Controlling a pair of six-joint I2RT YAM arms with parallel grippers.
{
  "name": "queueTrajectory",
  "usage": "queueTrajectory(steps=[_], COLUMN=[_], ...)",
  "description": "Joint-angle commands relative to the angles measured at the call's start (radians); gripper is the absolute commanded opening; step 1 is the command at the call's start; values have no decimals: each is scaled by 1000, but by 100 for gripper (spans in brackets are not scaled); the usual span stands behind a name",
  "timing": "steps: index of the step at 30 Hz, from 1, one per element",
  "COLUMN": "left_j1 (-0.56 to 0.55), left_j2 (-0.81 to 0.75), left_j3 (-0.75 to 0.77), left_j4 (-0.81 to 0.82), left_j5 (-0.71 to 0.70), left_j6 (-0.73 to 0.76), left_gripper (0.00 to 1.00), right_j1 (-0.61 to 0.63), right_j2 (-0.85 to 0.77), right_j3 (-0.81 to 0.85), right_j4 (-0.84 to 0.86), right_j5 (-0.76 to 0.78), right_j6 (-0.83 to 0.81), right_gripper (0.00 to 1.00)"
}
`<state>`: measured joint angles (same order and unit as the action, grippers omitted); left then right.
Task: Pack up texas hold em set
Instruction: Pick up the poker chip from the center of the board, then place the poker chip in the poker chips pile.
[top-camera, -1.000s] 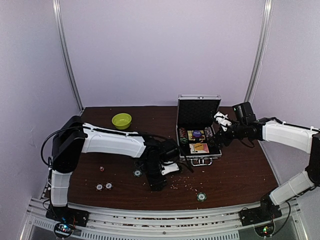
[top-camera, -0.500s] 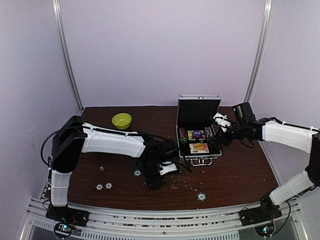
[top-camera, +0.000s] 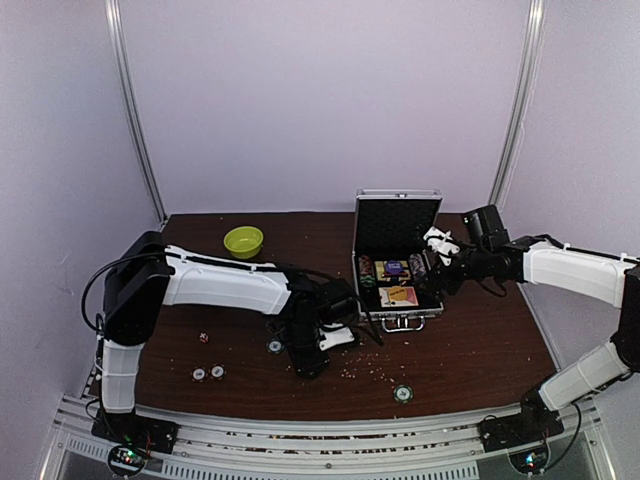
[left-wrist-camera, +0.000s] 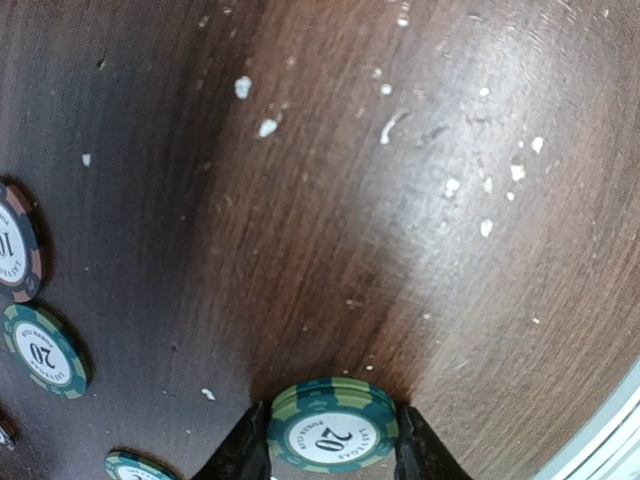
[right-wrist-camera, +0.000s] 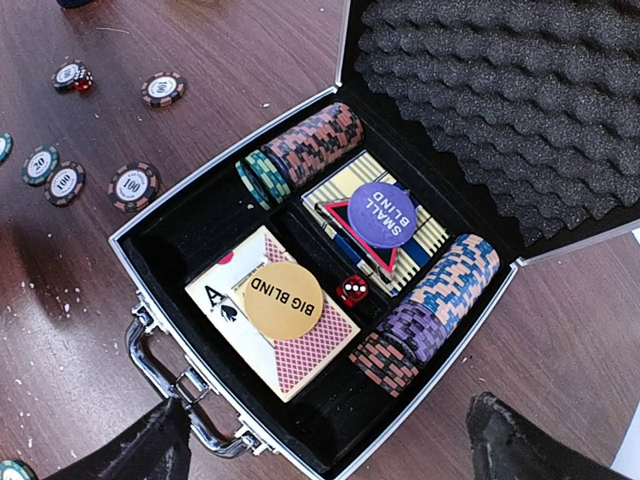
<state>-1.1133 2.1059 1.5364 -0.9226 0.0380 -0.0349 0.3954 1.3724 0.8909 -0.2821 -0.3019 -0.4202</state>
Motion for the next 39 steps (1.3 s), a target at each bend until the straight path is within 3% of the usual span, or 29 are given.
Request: queueTrajectory(steps=[1, 9, 17, 24, 39], left_j1=[-5, 8, 115, 193, 205], left_j2=[58, -4, -126, -111, -59], left_j3=[-16, 40, 13, -16, -55], left_j4=[-59, -83, -42, -58, -56], left_j5=[69, -30, -55, -74, -82], left_j6=[1, 9, -12, -8, 0], left_gripper=[34, 28, 28, 28, 29], right_j1=[13, 20, 24, 26, 39], right_j2=[-17, -12, -11, 10, 49], right_j3=[-6, -7, 16, 28, 25], right_j4=[-11, -1, -8, -15, -21], right_j5=[25, 53, 58, 44, 48], right_j6=[-11, -15, 16, 16, -6], right_gripper=[96, 96, 97, 96, 97])
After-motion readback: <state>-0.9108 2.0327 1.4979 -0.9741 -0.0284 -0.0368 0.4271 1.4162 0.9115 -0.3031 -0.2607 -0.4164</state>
